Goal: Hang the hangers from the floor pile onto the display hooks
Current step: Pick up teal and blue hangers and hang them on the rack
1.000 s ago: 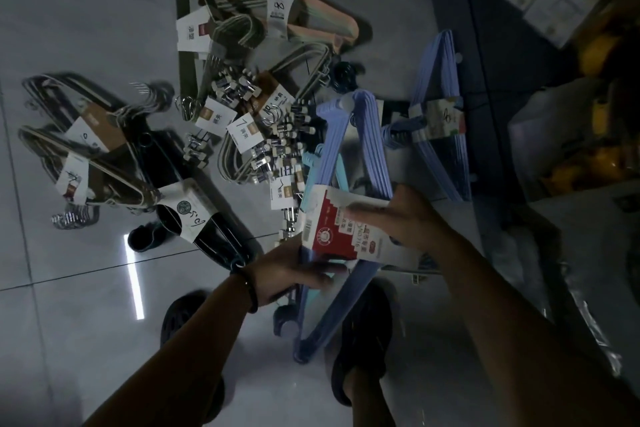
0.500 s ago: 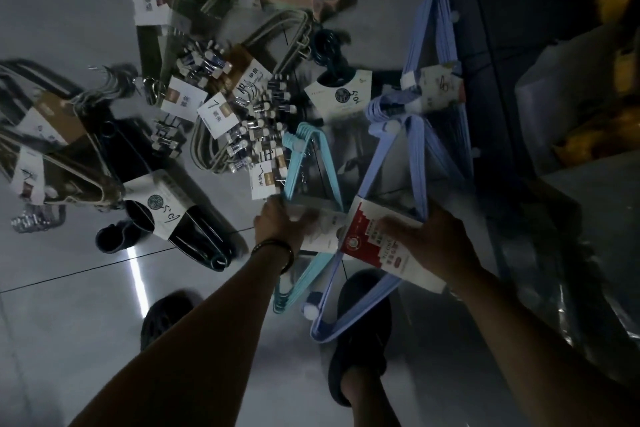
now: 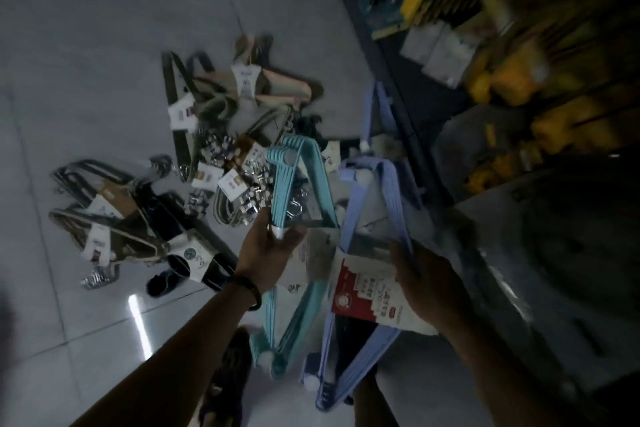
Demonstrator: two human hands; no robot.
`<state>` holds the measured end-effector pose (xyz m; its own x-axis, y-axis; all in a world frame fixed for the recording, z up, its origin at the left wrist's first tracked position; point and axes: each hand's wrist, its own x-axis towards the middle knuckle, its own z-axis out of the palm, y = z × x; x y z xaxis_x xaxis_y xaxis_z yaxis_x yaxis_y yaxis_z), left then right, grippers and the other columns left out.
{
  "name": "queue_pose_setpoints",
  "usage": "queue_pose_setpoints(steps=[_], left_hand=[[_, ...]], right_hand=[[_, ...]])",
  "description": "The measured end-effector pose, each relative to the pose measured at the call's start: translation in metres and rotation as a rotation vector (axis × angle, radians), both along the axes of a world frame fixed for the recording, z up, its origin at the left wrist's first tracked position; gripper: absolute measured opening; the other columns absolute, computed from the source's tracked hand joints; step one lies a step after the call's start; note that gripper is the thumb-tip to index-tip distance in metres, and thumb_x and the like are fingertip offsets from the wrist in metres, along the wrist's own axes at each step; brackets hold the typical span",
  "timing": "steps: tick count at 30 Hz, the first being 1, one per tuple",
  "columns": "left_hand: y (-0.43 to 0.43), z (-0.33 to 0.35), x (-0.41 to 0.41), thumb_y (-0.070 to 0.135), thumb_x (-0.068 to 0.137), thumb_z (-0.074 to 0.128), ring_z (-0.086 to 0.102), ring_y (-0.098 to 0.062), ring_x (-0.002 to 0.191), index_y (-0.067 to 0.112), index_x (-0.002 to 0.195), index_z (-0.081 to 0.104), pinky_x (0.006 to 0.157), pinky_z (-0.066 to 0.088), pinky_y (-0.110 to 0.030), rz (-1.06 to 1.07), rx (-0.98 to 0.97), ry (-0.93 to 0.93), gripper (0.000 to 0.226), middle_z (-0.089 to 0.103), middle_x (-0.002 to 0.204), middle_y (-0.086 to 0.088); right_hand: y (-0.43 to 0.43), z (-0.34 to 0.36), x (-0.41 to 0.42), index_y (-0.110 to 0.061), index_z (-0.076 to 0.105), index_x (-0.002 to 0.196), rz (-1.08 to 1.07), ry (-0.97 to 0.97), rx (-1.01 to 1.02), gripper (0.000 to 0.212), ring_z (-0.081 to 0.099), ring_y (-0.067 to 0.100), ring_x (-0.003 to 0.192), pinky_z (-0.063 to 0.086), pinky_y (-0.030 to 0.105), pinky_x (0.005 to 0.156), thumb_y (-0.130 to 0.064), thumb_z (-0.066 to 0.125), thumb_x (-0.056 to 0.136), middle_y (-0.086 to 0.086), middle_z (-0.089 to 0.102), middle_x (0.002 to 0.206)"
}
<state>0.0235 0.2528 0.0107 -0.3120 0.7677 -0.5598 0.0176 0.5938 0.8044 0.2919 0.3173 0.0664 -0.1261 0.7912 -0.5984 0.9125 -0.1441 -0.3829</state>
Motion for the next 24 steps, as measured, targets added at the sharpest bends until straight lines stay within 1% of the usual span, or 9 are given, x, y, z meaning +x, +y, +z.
queue_pose_setpoints(steps=[3,5,10,13,16,18,20,22,24], left_hand=[[0.018,0.11,-0.001,0.022,0.092,0.078,0.071,-0.021,0.092,0.035,0.128,0.06,0.074,0.062,-0.029,-0.062,0.075,-0.071,0.042,0.074,0.111,-0.005],[0.031,0.193,-0.001,0.043,0.082,0.08,0.074,-0.024,0.098,0.041,0.124,0.061,0.081,0.065,-0.042,-0.095,0.161,-0.058,0.046,0.074,0.112,-0.007],[0.042,0.378,0.0,0.062,0.074,0.085,0.069,-0.007,0.111,0.035,0.133,0.06,0.097,0.058,-0.039,-0.256,0.299,-0.05,0.07,0.073,0.121,0.013],[0.044,0.473,0.012,0.072,0.066,0.083,0.069,-0.012,0.079,0.023,0.105,0.063,0.073,0.058,-0.032,-0.357,0.358,-0.04,0.066,0.071,0.088,0.001],[0.044,0.556,0.041,0.053,0.085,0.081,0.067,-0.006,0.087,0.027,0.113,0.065,0.078,0.054,-0.023,-0.496,0.442,-0.073,0.042,0.068,0.093,0.009],[0.043,0.602,0.064,0.026,0.092,0.079,0.067,0.001,0.083,0.02,0.107,0.065,0.081,0.053,-0.025,-0.596,0.476,-0.103,0.021,0.069,0.086,0.016],[0.04,0.648,0.091,0.015,0.092,0.078,0.069,-0.001,0.091,0.03,0.115,0.066,0.079,0.055,-0.019,-0.703,0.529,-0.122,0.03,0.074,0.095,0.02],[0.035,0.683,0.12,0.012,0.092,0.078,0.07,-0.014,0.094,0.038,0.112,0.066,0.075,0.055,-0.022,-0.759,0.58,-0.084,0.035,0.075,0.101,0.007],[0.03,0.71,0.146,0.016,0.092,0.078,0.069,-0.022,0.085,0.035,0.104,0.069,0.071,0.056,-0.036,-0.787,0.633,-0.032,0.024,0.073,0.09,0.0]], right_hand=[[0.004,0.101,-0.002,-0.031,0.047,0.08,0.046,0.032,0.154,0.06,0.065,0.02,0.063,0.05,0.034,0.054,-0.073,0.009,0.099,-0.008,0.053,0.063],[0.007,0.179,-0.001,-0.028,0.049,0.083,-0.054,0.022,0.177,0.054,0.061,0.02,0.066,0.045,0.032,0.063,-0.069,0.019,0.1,-0.006,0.055,0.067],[-0.019,0.369,0.007,-0.037,0.043,0.08,-0.129,0.092,0.473,0.035,0.054,0.011,0.057,0.041,0.032,0.059,-0.06,0.032,0.104,-0.007,0.051,0.063],[-0.054,0.465,0.017,-0.027,0.06,0.101,-0.224,0.05,0.544,0.033,0.063,0.022,0.068,0.043,0.033,0.062,-0.051,0.038,0.106,-0.003,0.064,0.077],[-0.095,0.533,0.044,-0.012,0.067,0.11,-0.278,-0.006,0.783,0.058,0.067,0.031,0.064,0.042,0.033,0.054,-0.056,0.03,0.107,0.007,0.07,0.075],[-0.121,0.574,0.057,-0.017,0.061,0.114,-0.398,-0.112,0.739,0.041,0.067,0.03,0.072,0.043,0.034,0.06,-0.049,0.035,0.108,0.005,0.069,0.081],[-0.148,0.605,0.075,-0.017,0.054,0.117,-0.463,-0.119,0.763,0.037,0.064,0.029,0.064,0.047,0.033,0.055,-0.043,0.028,0.11,0.005,0.066,0.079],[-0.172,0.626,0.101,-0.012,0.059,0.12,-0.446,-0.116,0.764,0.059,0.061,0.029,0.056,0.043,0.03,0.045,-0.045,0.011,0.111,0.008,0.065,0.077],[-0.188,0.637,0.123,-0.017,0.06,0.124,-0.522,-0.213,0.903,0.065,0.063,0.024,0.065,0.044,0.035,0.053,-0.055,0.01,0.108,0.002,0.067,0.085]])
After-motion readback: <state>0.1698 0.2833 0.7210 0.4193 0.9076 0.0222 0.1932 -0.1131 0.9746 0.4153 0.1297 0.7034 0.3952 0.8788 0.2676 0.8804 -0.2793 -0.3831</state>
